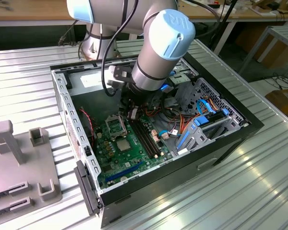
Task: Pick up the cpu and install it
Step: 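Close the cpu cover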
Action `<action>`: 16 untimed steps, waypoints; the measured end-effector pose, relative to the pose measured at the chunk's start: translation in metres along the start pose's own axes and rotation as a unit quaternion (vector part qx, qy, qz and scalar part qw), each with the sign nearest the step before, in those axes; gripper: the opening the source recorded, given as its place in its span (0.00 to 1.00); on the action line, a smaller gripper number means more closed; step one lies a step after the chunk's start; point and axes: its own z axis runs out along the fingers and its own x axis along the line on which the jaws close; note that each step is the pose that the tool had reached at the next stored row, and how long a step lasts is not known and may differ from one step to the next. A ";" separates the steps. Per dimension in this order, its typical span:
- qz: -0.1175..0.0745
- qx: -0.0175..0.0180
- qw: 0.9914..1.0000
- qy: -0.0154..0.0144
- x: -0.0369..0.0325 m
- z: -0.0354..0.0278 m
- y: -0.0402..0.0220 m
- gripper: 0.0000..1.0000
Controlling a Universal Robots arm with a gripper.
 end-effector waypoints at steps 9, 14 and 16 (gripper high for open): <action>0.000 -0.001 1.000 -0.001 0.0029 0.0048 0.0029 0.11; 0.000 -0.001 1.000 -0.002 0.0039 0.0049 0.0049 0.11; 0.000 -0.001 1.000 -0.002 0.0041 0.0050 0.0053 0.11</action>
